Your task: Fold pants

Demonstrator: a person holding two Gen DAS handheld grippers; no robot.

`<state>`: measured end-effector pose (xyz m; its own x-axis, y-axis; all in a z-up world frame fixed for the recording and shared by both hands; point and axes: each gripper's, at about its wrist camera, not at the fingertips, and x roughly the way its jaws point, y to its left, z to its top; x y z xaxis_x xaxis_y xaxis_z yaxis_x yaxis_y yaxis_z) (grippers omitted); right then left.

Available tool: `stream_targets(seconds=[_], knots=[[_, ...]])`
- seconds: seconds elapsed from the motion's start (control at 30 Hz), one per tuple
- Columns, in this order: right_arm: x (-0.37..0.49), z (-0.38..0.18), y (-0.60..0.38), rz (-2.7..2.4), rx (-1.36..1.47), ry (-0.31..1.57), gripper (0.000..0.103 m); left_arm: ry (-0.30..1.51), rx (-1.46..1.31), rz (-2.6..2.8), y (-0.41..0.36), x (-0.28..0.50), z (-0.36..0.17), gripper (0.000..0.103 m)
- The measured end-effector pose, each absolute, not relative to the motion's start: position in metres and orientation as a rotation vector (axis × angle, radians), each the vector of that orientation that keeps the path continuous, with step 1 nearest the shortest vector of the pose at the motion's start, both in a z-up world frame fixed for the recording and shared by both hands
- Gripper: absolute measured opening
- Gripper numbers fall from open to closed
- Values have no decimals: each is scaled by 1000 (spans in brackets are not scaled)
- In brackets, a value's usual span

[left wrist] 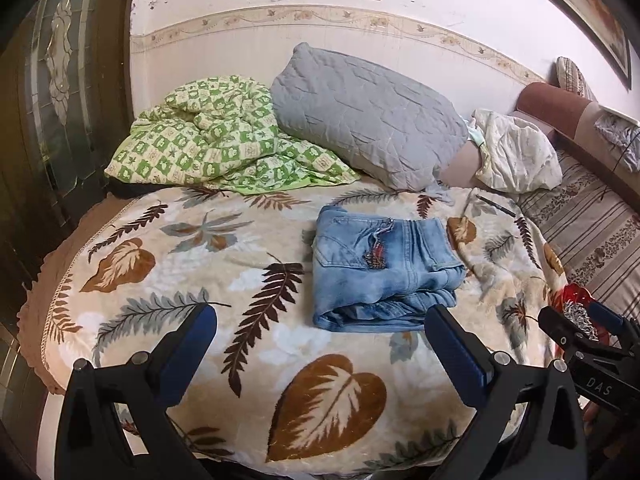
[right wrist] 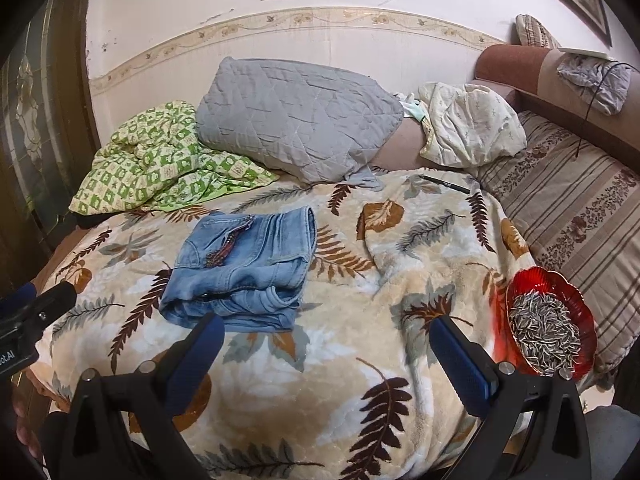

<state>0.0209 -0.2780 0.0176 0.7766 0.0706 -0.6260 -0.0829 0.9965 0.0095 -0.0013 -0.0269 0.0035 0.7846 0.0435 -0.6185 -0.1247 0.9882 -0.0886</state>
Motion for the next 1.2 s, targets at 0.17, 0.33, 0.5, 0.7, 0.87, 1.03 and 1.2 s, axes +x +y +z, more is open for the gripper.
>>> stream_targets(seconds=[0.17, 0.33, 0.5, 0.7, 0.87, 1.03, 1.2], knots=[[22, 16, -276, 93, -24, 683, 103, 667, -111, 98, -27, -3, 1, 103], [24, 13, -276, 91, -22, 686, 103, 670, -112, 94, -27, -3, 0, 103], [24, 10, -277, 88, -20, 693, 103, 680, -87, 113, -29, -2, -5, 103], [24, 8, -278, 86, -18, 697, 103, 686, -92, 122, -27, -1, -6, 103], [24, 9, -280, 80, -15, 691, 103, 694, -93, 115, -27, 0, -8, 103], [24, 9, -281, 79, -15, 691, 103, 695, -92, 115, -29, 0, -8, 103], [23, 9, -282, 79, -14, 691, 103, 695, -98, 112, -28, 0, -7, 103]])
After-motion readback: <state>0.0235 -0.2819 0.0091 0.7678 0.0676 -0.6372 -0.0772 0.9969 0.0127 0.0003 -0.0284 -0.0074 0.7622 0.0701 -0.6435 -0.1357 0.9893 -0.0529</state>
